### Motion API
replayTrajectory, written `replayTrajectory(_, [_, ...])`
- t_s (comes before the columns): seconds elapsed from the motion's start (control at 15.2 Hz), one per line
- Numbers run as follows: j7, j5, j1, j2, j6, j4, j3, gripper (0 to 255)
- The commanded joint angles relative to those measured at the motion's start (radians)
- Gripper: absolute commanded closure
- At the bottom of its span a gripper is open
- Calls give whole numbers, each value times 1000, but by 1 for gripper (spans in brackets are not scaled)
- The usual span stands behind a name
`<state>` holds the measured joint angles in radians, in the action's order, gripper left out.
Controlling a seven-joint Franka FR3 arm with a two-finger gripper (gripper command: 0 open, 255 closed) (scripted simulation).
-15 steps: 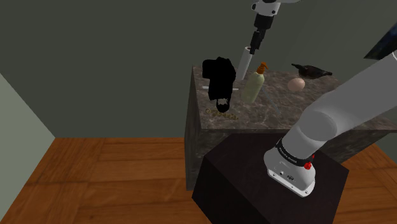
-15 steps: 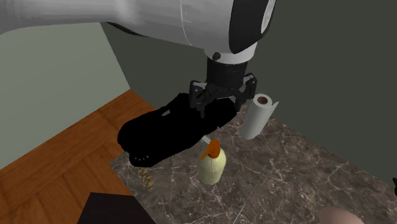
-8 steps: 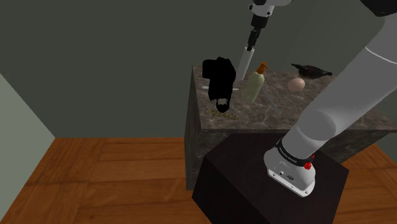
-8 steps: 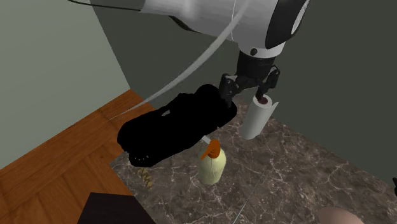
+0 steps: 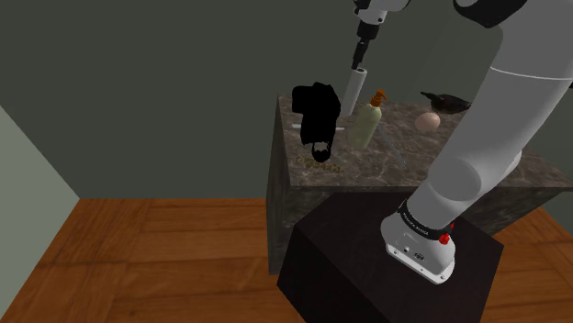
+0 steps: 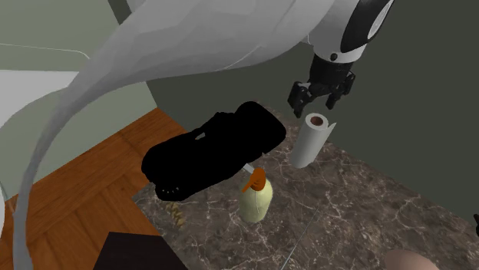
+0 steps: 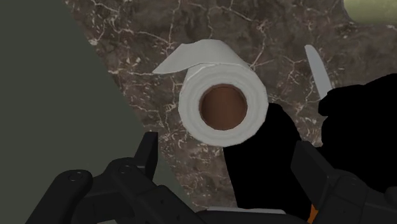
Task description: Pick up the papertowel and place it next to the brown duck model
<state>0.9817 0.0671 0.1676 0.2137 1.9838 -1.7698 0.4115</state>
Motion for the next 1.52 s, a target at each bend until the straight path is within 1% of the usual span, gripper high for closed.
replayTrajectory(0.0, [8, 7, 4, 14, 23, -8, -1, 0])
replayTrajectory(0.33, [15, 18, 6, 35, 78, -44, -3, 0])
replayTrajectory(0.79, [15, 18, 6, 35, 78, -44, -3, 0])
replayTrajectory(0.86, [15, 18, 6, 35, 78, -44, -3, 255])
replayTrajectory(1.45, [15, 18, 6, 35, 78, -44, -3, 255])
